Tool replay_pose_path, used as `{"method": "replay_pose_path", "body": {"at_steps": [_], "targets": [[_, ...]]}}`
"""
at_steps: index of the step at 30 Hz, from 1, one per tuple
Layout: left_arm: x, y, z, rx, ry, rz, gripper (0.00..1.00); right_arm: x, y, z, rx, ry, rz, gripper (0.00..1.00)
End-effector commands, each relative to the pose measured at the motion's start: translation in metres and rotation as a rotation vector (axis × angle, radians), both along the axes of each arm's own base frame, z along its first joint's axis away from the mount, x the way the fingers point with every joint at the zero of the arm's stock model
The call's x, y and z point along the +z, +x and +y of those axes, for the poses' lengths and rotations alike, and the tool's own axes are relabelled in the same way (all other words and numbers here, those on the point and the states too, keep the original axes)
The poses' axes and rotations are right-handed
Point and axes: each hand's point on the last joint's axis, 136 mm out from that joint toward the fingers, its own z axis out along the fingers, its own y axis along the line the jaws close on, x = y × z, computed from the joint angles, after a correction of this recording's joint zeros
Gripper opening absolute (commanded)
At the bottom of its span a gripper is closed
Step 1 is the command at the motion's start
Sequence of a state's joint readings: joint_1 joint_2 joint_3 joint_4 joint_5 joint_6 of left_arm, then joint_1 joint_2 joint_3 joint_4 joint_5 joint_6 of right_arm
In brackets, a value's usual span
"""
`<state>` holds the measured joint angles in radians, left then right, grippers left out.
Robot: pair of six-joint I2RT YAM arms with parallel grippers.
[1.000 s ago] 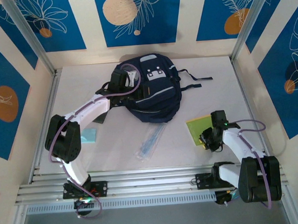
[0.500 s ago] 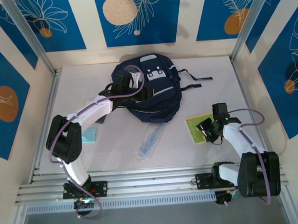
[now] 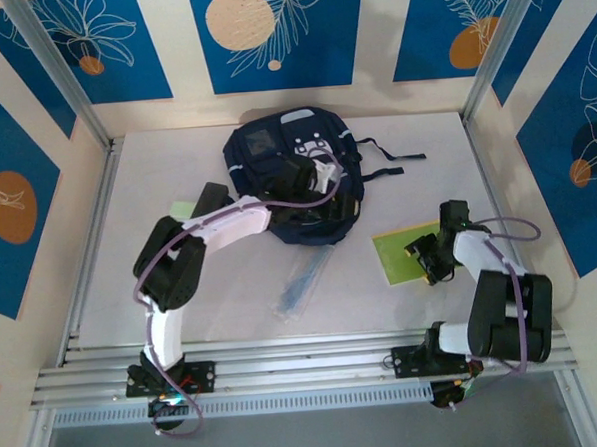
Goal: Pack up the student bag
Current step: Move the book to the middle-right of the table.
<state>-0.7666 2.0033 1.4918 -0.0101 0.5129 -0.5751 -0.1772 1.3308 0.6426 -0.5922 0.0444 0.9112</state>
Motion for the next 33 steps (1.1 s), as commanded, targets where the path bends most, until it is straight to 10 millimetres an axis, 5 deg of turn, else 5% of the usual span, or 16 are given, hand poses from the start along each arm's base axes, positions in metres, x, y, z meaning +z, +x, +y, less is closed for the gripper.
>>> {"method": "replay_pose_path", "body": {"at_steps": [1, 11, 16, 19, 24, 33], "targets": [[0.013, -0.007, -0.029, -0.062, -0.080, 0.012, 0.53, -0.004, 0.013, 0.009, 0.096, 0.031, -0.011, 0.66], [-0.011, -0.002, -0.037, -0.052, -0.037, 0.033, 0.53, -0.020, 0.026, 0.063, 0.484, 0.075, 0.096, 0.63], [-0.028, 0.005, -0.047, -0.064, -0.010, 0.063, 0.53, 0.000, 0.036, 0.067, 0.486, 0.070, 0.027, 0.62], [-0.033, 0.007, -0.053, -0.057, -0.013, 0.071, 0.52, 0.025, 0.042, 0.053, 0.458, 0.016, -0.034, 0.62], [-0.042, 0.001, -0.067, -0.079, -0.008, 0.085, 0.52, 0.052, 0.052, 0.002, 0.322, -0.058, -0.132, 0.63], [-0.088, -0.011, -0.079, -0.109, 0.082, 0.139, 0.51, 0.043, 0.046, -0.071, 0.014, -0.085, -0.191, 0.69]]}}
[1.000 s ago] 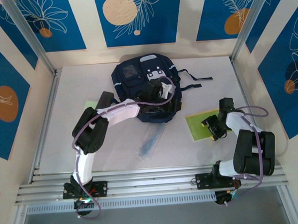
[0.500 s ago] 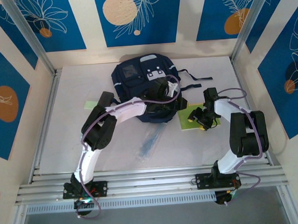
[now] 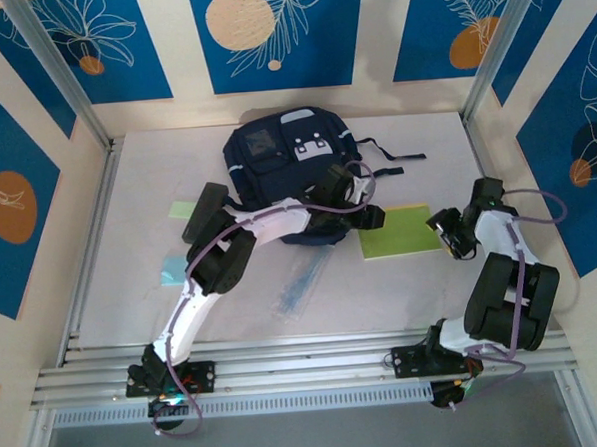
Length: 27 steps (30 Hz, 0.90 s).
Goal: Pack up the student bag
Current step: Move the book to the middle-right of the table, then pick up the book from the center of the table.
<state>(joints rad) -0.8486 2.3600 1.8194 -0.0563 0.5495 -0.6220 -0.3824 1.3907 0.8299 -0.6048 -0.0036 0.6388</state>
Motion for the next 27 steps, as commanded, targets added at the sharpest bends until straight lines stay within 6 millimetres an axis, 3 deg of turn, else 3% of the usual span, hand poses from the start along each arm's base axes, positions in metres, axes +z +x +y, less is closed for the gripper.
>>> {"method": "replay_pose_path", "body": {"at_steps": [1, 3, 8, 14, 27], "targets": [[-0.021, -0.011, -0.002, -0.027, 0.059, 0.034, 0.50, 0.000, 0.000, -0.016, -0.064, -0.017, -0.039, 0.69], [-0.030, -0.013, -0.001, -0.031, 0.081, 0.044, 0.50, -0.004, 0.003, -0.020, -0.066, -0.016, -0.045, 0.71], [-0.049, -0.018, 0.005, -0.043, 0.132, 0.071, 0.50, -0.021, 0.016, -0.003, -0.003, 0.056, -0.029, 0.71], [-0.055, -0.022, 0.010, -0.048, 0.160, 0.081, 0.49, -0.030, 0.027, 0.014, 0.053, 0.117, -0.039, 0.71], [-0.058, -0.023, 0.011, -0.046, 0.168, 0.094, 0.48, 0.012, 0.051, 0.037, 0.078, 0.213, -0.244, 0.69]]}}
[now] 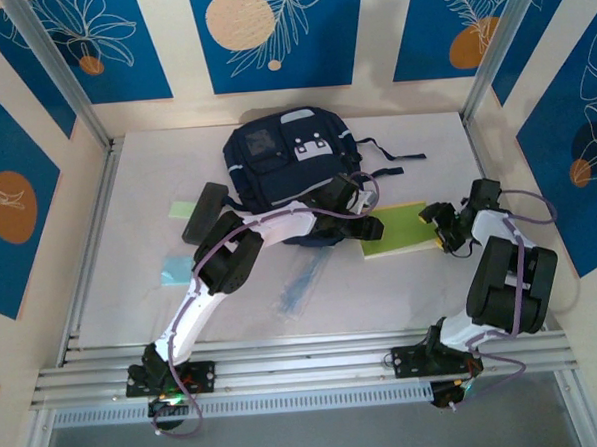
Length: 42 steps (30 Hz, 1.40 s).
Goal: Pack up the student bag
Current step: Pick up the book from the center of the table.
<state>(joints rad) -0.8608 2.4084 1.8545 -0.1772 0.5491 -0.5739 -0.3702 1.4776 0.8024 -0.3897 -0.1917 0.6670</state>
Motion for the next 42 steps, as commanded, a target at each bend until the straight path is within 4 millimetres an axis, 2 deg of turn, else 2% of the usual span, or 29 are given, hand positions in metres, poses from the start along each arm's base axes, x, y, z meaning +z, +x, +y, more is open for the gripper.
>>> {"method": "replay_pose_path", "body": {"at_steps": [1, 6, 12, 15, 18, 20, 24, 28, 31, 34, 38, 42], "targets": [[-0.024, -0.009, 0.006, -0.006, 0.068, 0.045, 0.48, 0.019, 0.013, 0.019, 0.024, 0.083, -0.101, 0.68], [-0.022, -0.009, 0.006, -0.008, 0.065, 0.048, 0.48, 0.023, 0.020, 0.031, 0.045, 0.080, -0.116, 0.64], [-0.018, -0.009, 0.005, -0.007, 0.059, 0.045, 0.48, 0.023, 0.021, 0.040, 0.041, 0.079, -0.123, 0.51], [-0.013, -0.010, 0.004, -0.007, 0.045, 0.058, 0.48, 0.024, 0.021, 0.039, 0.039, 0.043, -0.123, 0.31], [0.009, -0.006, 0.004, 0.005, 0.005, 0.045, 0.48, 0.034, 0.021, 0.035, 0.045, 0.004, -0.143, 0.11], [0.036, 0.001, 0.006, 0.021, -0.043, 0.026, 0.49, 0.049, 0.023, 0.032, 0.068, -0.035, -0.170, 0.00], [0.103, 0.025, 0.020, 0.065, -0.172, -0.040, 0.52, 0.091, 0.026, 0.035, 0.151, -0.095, -0.274, 0.00], [0.154, 0.065, 0.058, 0.137, -0.258, -0.129, 0.56, 0.140, 0.027, 0.055, 0.289, -0.076, -0.405, 0.00], [0.173, 0.092, 0.087, 0.181, -0.315, -0.153, 0.64, 0.169, 0.024, 0.074, 0.388, -0.031, -0.481, 0.00], [0.184, 0.109, 0.108, 0.191, -0.368, -0.170, 0.68, 0.193, 0.018, 0.094, 0.485, 0.015, -0.551, 0.00], [0.193, 0.115, 0.121, 0.171, -0.419, -0.189, 0.75, 0.224, 0.012, 0.119, 0.595, 0.087, -0.638, 0.00], [0.198, 0.113, 0.122, 0.125, -0.466, -0.174, 0.83, 0.253, 0.005, 0.142, 0.705, 0.179, -0.726, 0.00]]}}
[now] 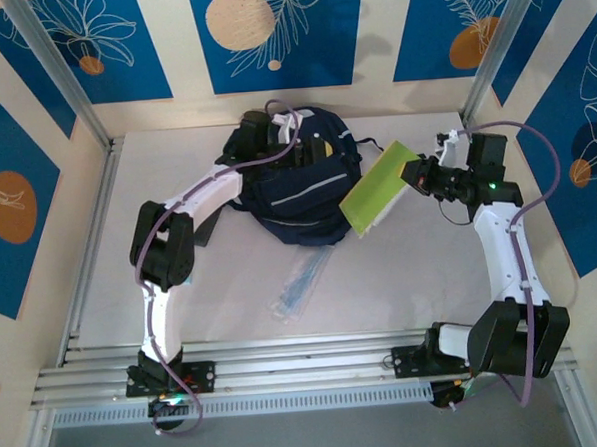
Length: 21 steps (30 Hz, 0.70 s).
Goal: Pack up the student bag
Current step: Pick up the book from the center of the table.
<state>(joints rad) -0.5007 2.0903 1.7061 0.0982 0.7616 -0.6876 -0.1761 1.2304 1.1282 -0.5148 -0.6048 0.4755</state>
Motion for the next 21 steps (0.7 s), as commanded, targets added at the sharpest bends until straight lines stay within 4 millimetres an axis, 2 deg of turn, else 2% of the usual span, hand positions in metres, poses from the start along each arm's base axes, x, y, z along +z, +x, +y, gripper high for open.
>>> {"method": "replay_pose_path", "body": {"at_steps": [1, 3, 8, 14, 18, 21], "targets": [[0.016, -0.017, -0.012, -0.117, -0.083, -0.033, 0.83, 0.041, -0.015, 0.031, 0.198, 0.100, -0.114, 0.00], [0.019, -0.022, -0.015, -0.140, -0.122, -0.023, 0.83, 0.046, -0.018, 0.043, 0.269, 0.143, -0.132, 0.00], [0.027, -0.037, -0.020, -0.193, -0.255, 0.021, 0.82, 0.040, -0.020, 0.074, 0.420, 0.207, -0.157, 0.00], [0.007, -0.047, -0.027, -0.205, -0.270, 0.087, 0.81, 0.032, -0.015, 0.095, 0.518, 0.232, -0.191, 0.00], [-0.003, -0.052, -0.029, -0.207, -0.250, 0.106, 0.80, -0.001, -0.003, 0.091, 0.499, 0.224, -0.142, 0.00], [-0.012, -0.053, -0.028, -0.201, -0.237, 0.123, 0.72, -0.037, 0.008, 0.083, 0.464, 0.235, -0.063, 0.00]]}}
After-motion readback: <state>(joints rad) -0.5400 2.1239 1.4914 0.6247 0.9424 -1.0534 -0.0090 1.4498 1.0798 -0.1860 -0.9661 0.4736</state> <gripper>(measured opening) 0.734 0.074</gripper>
